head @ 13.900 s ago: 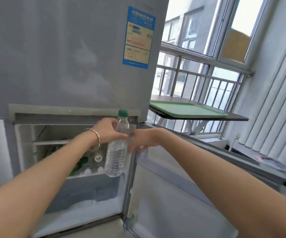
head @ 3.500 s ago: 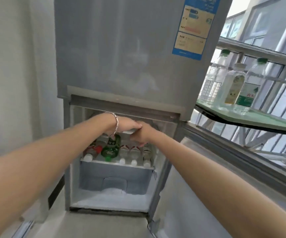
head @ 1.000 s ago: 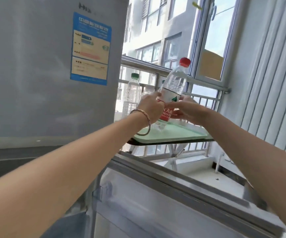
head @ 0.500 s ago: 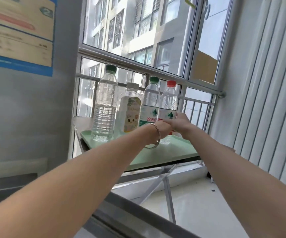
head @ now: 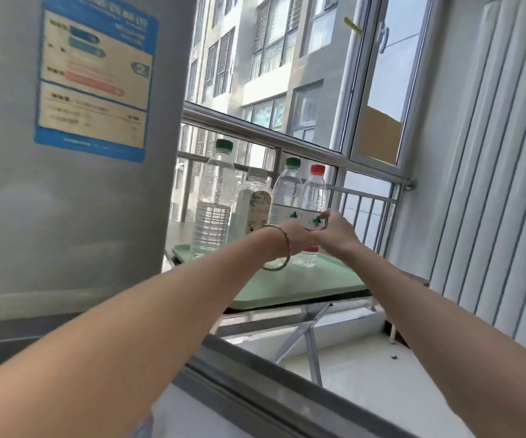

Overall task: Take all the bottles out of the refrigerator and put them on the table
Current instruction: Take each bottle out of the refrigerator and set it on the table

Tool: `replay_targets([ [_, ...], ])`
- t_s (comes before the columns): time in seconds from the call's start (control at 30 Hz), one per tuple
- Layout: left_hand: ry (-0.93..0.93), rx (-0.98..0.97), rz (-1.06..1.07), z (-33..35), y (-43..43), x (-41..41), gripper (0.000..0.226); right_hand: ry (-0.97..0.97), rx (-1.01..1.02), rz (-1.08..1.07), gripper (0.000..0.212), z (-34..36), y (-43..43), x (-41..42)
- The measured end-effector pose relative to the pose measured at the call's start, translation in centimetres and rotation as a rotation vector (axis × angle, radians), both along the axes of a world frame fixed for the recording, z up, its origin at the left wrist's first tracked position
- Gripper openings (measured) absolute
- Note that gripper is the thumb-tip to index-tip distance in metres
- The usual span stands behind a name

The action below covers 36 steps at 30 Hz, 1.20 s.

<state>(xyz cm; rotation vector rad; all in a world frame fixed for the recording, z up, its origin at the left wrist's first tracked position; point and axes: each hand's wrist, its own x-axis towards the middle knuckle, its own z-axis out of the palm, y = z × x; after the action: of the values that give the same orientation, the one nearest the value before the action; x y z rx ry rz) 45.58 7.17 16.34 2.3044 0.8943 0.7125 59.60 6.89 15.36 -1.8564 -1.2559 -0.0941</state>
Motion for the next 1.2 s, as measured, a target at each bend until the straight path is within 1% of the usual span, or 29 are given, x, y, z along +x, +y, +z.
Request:
replay_targets([
  [0.07, 0.016, 0.108, 0.01, 0.3, -1.1, -2.4, 0.02, -0.064, 0.004, 0.067, 0.044, 0.6, -1.8, -2.8],
  [0.13, 0.068, 0.186, 0.0, 0.4, -2.5, -5.2, 0.03, -0.13, -0.007, 0.144, 0.03, 1.2, -3.7, -6.1],
  [0.17, 0.08, 0.193, 0.01, 0.3, -3.9, -7.5, 0.031, -0.151, -0.014, 0.188, 0.025, 1.3, -4.8, -8.4],
  [0.27, 0.074, 0.275, 0.077, 0.5, -6.8, -12.9, 0.041, -0.208, -0.009, 0.281, 0.021, 1.8, -7.2, -14.3],
  [0.37, 0.187, 0.293, 0.194, -0.5, -8.3, -18.1, 0.049, -0.27, -0.025, 0.319, 0.017, 1.1, -7.9, -20.0],
  [0.43, 0.203, 0.289, 0.247, -1.8, -9.0, -21.7, 0.05, -0.302, -0.075, 0.365, 0.014, 0.0, -8.4, -23.7],
  [0.5, 0.231, 0.284, 0.25, -3.2, -9.6, -25.3, 0.041, -0.302, -0.133, 0.429, 0.016, -1.8, -8.5, -27.2],
  [0.57, 0.317, 0.23, 0.259, -5.1, -9.4, -29.0, 0.031, -0.272, -0.219, 0.524, 0.019, -4.3, -8.0, -30.9],
  [0.67, 0.418, 0.103, 0.32, -9.0, -8.8, -34.5, 0.028, -0.382, -0.47, 0.671, 0.015, -9.0, -5.9, -36.1],
  [0.7, 0.45, 0.065, 0.327, -10.3, -8.4, -35.6, 0.027, -0.369, -0.537, 0.709, 0.015, -10.6, -5.5, -37.2],
  [0.77, 0.486, -0.017, 0.382, -13.6, -7.3, -38.5, 0.033, -0.339, -0.592, 0.802, 0.018, -14.7, -3.4, -40.0],
  [0.8, 0.475, -0.062, 0.428, -15.1, -6.7, -39.8, 0.037, -0.371, -0.596, 0.818, 0.023, -16.5, -2.4, -41.3],
  [0.83, 0.465, -0.117, 0.469, -16.5, -6.3, -40.9, 0.038, -0.397, -0.61, 0.833, 0.027, -18.5, -1.6, -42.5],
  [0.9, 0.514, -0.203, 0.561, -20.8, -3.9, -43.0, 0.034, -0.415, -0.666, 0.876, 0.034, -22.4, 0.4, -44.9],
  [0.97, 0.593, -0.24, 0.675, -24.8, -1.5, -44.9, 0.041, -0.441, -0.716, 0.907, 0.045, -25.7, 2.4, -46.4],
  [1.03, 0.635, -0.295, 0.793, -28.9, 2.2, -46.6, 0.038, -0.497, -0.752, 0.912, 0.061, -28.8, 4.7, -47.5],
  [1.1, 0.649, -0.309, 0.905, -30.8, 3.9, -47.3, 0.04, -0.548, -0.751, 0.907, 0.073, -31.1, 6.6, -48.1],
  [1.2, 0.612, -0.412, 1.071, -33.1, 6.5, -47.4, 0.051, -0.63, -0.732, 0.929, 0.086, -33.7, 9.6, -48.9],
])
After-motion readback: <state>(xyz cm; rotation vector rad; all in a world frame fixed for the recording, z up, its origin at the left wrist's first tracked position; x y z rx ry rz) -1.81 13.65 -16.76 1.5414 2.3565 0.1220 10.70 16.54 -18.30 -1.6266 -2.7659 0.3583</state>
